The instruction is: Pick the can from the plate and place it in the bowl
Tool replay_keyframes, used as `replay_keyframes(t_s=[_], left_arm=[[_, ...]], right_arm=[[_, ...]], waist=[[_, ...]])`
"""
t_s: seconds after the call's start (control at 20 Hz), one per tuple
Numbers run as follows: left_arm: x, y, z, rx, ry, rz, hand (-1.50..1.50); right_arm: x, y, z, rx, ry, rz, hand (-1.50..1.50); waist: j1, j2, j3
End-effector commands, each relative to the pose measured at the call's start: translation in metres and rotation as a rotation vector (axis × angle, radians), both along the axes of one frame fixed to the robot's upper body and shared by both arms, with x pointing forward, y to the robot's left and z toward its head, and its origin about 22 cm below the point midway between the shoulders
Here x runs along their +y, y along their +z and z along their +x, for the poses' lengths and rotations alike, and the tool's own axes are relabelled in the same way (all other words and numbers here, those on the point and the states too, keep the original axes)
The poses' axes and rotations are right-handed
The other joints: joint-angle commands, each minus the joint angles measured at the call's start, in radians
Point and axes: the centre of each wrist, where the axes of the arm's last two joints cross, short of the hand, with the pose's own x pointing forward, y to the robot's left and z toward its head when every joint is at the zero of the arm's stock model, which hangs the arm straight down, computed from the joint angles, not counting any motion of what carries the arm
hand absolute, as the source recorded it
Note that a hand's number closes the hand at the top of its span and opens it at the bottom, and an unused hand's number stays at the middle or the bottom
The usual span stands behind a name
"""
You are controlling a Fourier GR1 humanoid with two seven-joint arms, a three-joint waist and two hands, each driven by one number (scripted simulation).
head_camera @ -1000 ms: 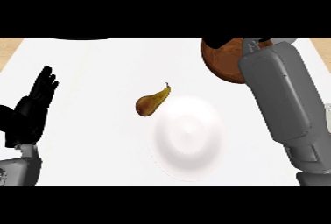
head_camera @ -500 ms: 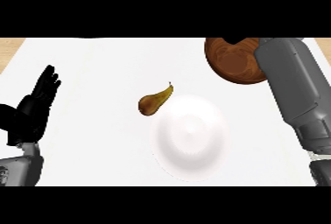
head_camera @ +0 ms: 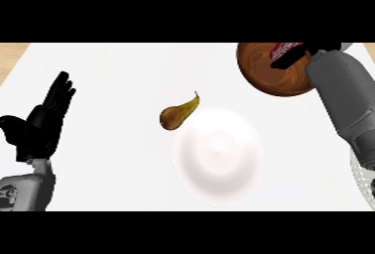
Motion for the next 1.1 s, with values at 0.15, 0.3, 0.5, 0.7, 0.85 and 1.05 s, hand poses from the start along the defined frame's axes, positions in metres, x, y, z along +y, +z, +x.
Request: replay_keyframes(t_s=[0.15,0.3,0.5,0.7,0.85,1.05], left_arm=[[0.000,-0.004,-0.004,0.005,-0.003,0.010,0.00],[0.007,-0.010,-0.011,-0.014,0.025,-0.002,0.00],[0.009,-0.002,-0.006,0.015,0.024,0.012,0.00],[0.009,-0.007,-0.004,0.018,0.037,0.001,0.00],[0.011,0.004,-0.014,0.008,0.034,0.001,0.00],[0.005,0.008,0.003,0.006,0.032,0.011,0.00]], right_arm=[[-0.038,-0.004,-0.005,-0.055,0.080,0.215,-1.50],[-0.048,-0.011,-0.010,-0.185,0.050,0.459,-1.50],[-0.073,0.014,-0.011,-0.386,0.013,0.722,-1.50],[-0.115,0.004,-0.028,-0.424,-0.025,0.850,-1.50],[-0.162,0.008,-0.049,-0.364,-0.018,0.848,-1.50],[-0.191,-0.011,-0.070,-0.335,0.002,0.866,-1.50]], waist=[[0.000,-0.002,0.002],[-0.008,-0.003,0.003],[-0.024,-0.008,0.004],[-0.027,-0.008,0.002],[-0.028,-0.015,0.001],[-0.030,-0.011,0.001]])
